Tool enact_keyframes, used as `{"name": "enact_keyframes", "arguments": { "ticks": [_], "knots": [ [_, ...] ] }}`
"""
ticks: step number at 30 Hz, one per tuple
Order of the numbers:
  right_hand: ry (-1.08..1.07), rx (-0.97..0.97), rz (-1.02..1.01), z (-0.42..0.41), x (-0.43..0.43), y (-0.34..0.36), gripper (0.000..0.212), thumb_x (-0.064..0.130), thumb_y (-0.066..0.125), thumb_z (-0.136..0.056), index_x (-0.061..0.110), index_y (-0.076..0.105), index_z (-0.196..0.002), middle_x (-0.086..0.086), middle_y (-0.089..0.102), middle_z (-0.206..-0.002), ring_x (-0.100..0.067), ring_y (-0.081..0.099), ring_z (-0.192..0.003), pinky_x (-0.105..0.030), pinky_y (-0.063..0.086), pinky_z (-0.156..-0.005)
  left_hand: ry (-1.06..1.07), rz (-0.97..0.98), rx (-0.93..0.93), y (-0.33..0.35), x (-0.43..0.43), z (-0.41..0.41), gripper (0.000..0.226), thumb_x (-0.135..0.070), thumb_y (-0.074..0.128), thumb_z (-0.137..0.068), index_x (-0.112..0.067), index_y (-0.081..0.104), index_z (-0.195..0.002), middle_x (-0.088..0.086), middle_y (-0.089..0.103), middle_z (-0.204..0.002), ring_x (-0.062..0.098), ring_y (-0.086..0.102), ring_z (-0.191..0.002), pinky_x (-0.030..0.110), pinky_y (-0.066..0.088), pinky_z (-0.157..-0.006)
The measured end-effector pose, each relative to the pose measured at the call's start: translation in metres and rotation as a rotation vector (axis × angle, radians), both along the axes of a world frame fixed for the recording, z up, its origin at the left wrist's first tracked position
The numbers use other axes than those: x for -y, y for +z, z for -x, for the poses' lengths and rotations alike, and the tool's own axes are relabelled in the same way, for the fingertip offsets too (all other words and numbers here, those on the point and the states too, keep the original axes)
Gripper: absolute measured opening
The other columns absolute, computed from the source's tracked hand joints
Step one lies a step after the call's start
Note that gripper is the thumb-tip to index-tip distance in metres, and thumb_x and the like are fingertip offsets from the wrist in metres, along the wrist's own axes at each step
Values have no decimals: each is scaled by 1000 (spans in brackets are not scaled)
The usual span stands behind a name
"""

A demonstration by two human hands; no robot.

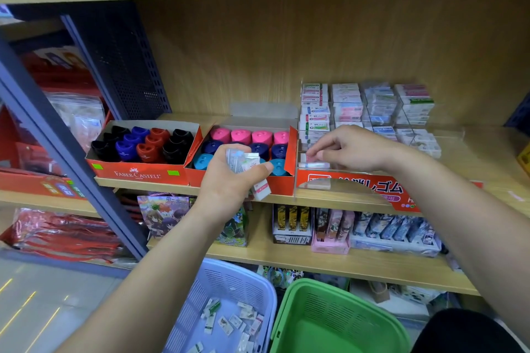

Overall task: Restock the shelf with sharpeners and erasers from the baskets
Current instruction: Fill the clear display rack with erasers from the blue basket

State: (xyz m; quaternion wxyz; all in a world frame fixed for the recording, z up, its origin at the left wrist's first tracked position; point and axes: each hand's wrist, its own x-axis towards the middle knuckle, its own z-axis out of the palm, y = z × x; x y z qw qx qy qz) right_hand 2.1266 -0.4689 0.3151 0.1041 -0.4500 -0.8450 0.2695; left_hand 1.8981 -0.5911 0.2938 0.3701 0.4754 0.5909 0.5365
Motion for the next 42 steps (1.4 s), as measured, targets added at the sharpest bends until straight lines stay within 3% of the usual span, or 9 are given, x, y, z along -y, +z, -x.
{"name": "enact_keyframes", "arguments": {
  "ticks": [3,5,11,17,25,29,34,38,42],
  "knots": [
    [23,99,-49,4,0,0,24,30,61,-100,25,73,-120,19,66,-122,12,58,-97,-14,45,-89,0,0,11,-2,-2,1,40,-18,79,-86,-15,56,-118,-2,61,-82,-8,57,-54,10,45,-51],
    [14,98,-67,7,-4,-2,17,28,71,-94,26,77,-109,13,71,-118,-1,63,-106,-31,49,-101,-3,7,9,-4,-2,2,40,-19,80,-86,-16,56,-118,-2,62,-83,-7,58,-55,12,46,-51],
    [-87,45,-39,14,-11,-5,20,5,79,-83,25,75,-86,7,76,-84,-3,71,-79,-28,57,-77,11,15,37,-6,-5,5,40,-19,80,-86,-17,56,-118,-2,63,-83,-6,60,-55,11,45,-50],
    [-204,25,-59,18,-11,-6,20,7,80,-82,25,71,-80,13,74,-70,-3,71,-73,-38,59,-80,16,17,44,-8,-7,8,41,-18,79,-86,-15,56,-119,0,63,-85,-7,60,-55,11,45,-50],
    [-392,56,-296,26,-4,-14,21,14,75,-81,31,64,-76,14,69,-76,-11,67,-84,-37,57,-77,21,25,61,-9,-8,11,41,-19,79,-86,-16,56,-120,1,63,-89,-8,61,-57,10,45,-50],
    [-312,-100,-132,20,-1,-13,25,18,91,-70,27,69,-78,11,72,-71,-6,71,-71,-41,61,-74,22,23,64,-8,-6,9,40,-17,78,-87,-14,56,-120,3,62,-90,-8,59,-55,9,44,-47],
    [-331,99,-201,28,-4,-8,30,32,94,-65,27,66,-76,13,71,-75,-8,68,-77,-39,58,-76,34,19,57,-7,-4,9,40,-17,78,-87,-15,56,-120,4,63,-92,-7,59,-57,9,43,-47],
    [-401,103,-322,30,0,-11,29,35,90,-71,30,63,-79,14,69,-80,-11,67,-84,-39,58,-78,32,24,63,-6,-3,8,40,-17,78,-87,-15,56,-120,5,63,-93,-9,58,-54,9,43,-47],
    [-253,-195,-180,19,8,-2,13,29,83,-82,25,71,-81,8,73,-74,-7,69,-71,-31,57,-75,30,24,72,-5,-2,8,39,-16,78,-87,-13,56,-120,4,63,-91,-7,59,-54,10,43,-47]
  ]
}}
